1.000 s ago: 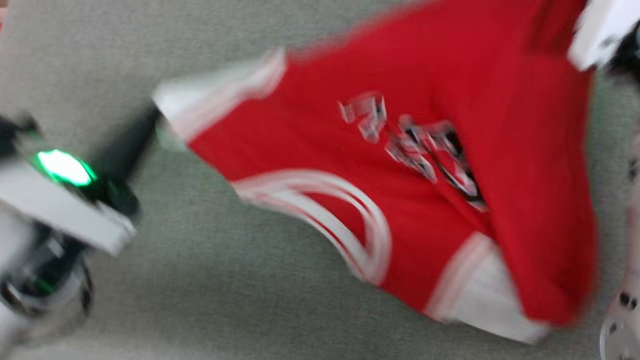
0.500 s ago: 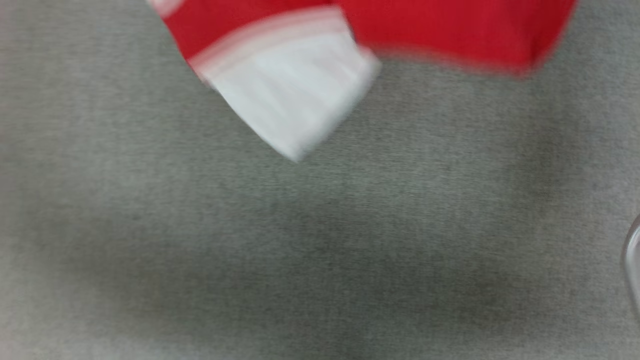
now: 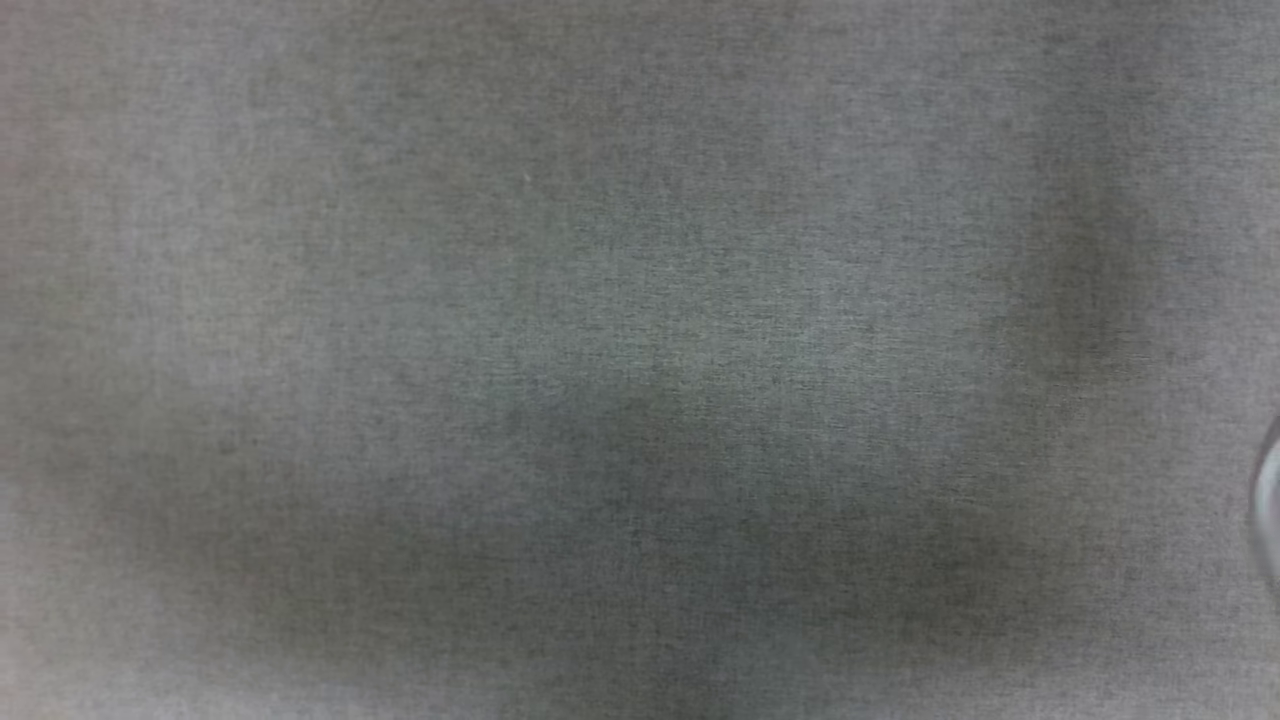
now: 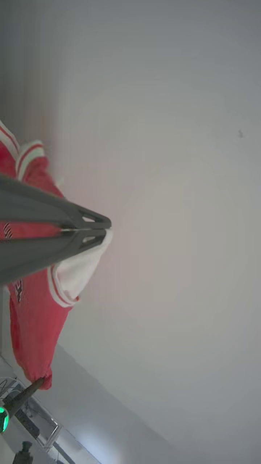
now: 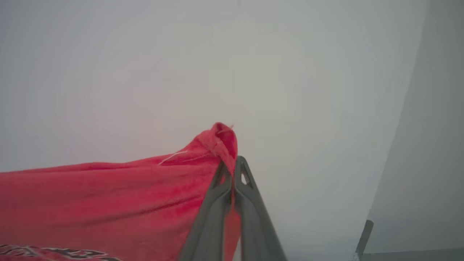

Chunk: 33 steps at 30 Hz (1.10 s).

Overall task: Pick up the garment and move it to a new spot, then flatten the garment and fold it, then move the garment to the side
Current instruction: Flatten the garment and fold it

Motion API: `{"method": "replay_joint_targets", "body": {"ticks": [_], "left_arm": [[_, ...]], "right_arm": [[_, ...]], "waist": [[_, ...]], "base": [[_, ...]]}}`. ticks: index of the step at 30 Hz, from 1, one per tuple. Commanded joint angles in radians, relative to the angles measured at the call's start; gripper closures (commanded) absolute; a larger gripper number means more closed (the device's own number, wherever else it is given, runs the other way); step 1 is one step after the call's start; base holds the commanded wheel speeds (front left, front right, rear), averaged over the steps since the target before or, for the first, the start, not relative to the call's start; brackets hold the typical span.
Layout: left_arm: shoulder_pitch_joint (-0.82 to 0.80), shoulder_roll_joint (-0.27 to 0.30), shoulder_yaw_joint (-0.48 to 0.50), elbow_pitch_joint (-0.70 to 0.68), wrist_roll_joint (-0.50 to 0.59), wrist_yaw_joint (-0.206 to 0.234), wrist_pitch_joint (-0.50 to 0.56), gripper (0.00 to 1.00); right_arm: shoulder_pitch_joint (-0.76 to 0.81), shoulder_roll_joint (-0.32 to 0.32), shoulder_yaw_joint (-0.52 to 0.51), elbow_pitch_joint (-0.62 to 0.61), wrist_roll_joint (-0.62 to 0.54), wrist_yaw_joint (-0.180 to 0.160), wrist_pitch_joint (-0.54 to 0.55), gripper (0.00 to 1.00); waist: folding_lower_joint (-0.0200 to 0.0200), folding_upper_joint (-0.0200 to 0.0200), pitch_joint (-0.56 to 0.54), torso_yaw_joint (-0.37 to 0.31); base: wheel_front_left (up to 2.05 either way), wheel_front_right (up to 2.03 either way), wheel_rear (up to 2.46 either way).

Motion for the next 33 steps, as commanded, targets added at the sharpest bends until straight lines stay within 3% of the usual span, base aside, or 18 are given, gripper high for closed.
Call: {"method": "replay_joint_targets", "body": {"ticks": [1,6,13,22,33], "left_arm": [[0.042,0.002,0.006,-0.029,-0.02,0.003,-0.011,1.0],[0.288,0.012,0.022,-0.187,-0.066,0.003,-0.051,1.0],[0.679,0.036,0.077,-0.415,-0.063,0.002,-0.169,1.0],[1.074,0.04,0.188,-0.594,0.008,0.002,-0.215,1.0],[1.503,0.046,0.382,-0.788,0.11,0.002,-0.217,1.0]], "right_arm": [[0.041,-0.003,0.017,-0.006,0.015,-0.001,-0.004,1.0],[0.242,-0.002,0.105,-0.089,0.086,-0.001,0.042,1.0],[0.625,-0.004,0.177,-0.413,0.196,-0.001,0.195,1.0],[1.057,-0.002,0.198,-0.855,0.267,-0.001,0.421,1.0],[1.408,-0.001,0.14,-1.135,0.365,-0.001,0.548,1.0]], "waist": [[0.0,0.0,-0.002,0.007],[0.0,0.0,-0.018,0.018],[0.0,0.0,-0.086,0.028],[0.0,0.0,-0.167,0.026],[0.0,0.0,-0.237,0.011]], "base": [[0.0,0.0,0.0],[0.0,0.0,0.0],[0.0,0.0,0.0],[0.0,0.0,0.0],[0.0,0.0,0.0]]}}
